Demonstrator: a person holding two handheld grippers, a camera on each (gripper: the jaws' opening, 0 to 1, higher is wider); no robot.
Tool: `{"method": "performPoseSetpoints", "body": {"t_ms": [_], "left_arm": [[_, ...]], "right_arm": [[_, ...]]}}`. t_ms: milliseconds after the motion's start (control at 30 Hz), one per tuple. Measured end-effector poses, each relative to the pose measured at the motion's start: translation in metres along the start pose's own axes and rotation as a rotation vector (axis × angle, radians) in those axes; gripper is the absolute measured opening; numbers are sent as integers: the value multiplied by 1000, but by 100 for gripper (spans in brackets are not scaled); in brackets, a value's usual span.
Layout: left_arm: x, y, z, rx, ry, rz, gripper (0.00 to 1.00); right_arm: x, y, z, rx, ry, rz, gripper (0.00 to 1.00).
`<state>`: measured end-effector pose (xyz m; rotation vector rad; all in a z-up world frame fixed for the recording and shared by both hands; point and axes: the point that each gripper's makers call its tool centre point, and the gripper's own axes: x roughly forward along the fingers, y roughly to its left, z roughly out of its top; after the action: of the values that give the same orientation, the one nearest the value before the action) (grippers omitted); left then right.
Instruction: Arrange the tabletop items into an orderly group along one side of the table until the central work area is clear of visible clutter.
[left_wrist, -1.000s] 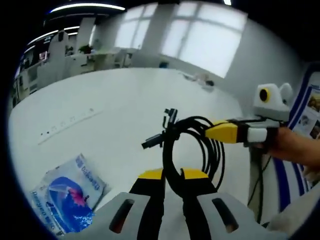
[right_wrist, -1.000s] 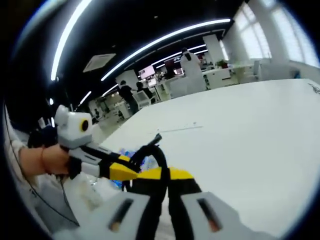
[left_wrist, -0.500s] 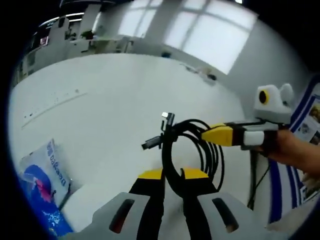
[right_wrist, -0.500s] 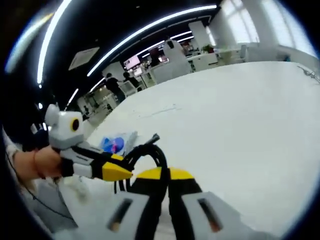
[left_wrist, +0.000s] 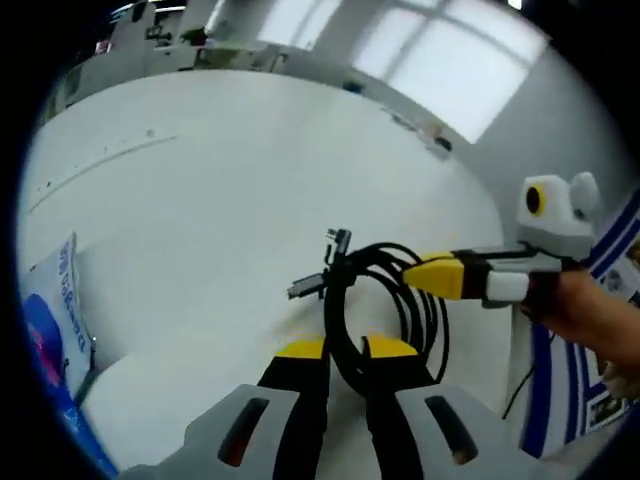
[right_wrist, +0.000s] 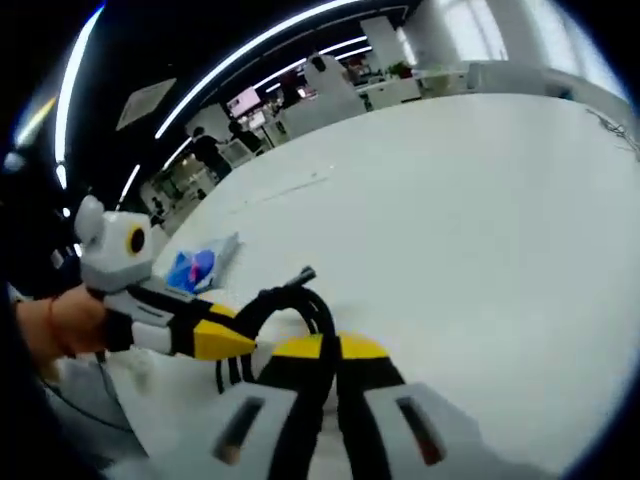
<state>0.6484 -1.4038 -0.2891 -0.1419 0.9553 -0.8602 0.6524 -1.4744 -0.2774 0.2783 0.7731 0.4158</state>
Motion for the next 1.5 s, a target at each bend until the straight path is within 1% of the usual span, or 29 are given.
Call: {"method": "performPoseSetpoints", "body": {"t_ms": [100,133,400,600,933,1067,1167,1333,1400,1500], "left_arm": [[4,2,-3,-2,7,7,9],[5,4,-4,-14,10,12,9],[12,6,-5,-43,16,10,9],[14,8,-6,-52,18,11,10],[14,8,-6,-44,16,4,11],[14,7,-6,-35,16,0,14],[13,8,-6,-26,16,4,15],[9,8,-4,-27,1,7,18],[8,7,-2,-26,-7,3,21],[6,5,-1,-1,-9,-3,27]], "right_arm": [[4,-4,-2,-5,5,1,0],[5,-5,-3,-3,10,3,0],[11,-15,-8,-3,24,-5,0],[14,-17,-10,-3,37,-6,1],[15,-18,-13,8,34,-7,2],[15,-19,-13,4,34,-13,4],[14,-20,-14,5,33,-22,8],[13,-19,-12,-2,26,-28,11],[12,-18,-10,1,19,-29,11],[10,-17,-6,-10,9,-31,12]]}}
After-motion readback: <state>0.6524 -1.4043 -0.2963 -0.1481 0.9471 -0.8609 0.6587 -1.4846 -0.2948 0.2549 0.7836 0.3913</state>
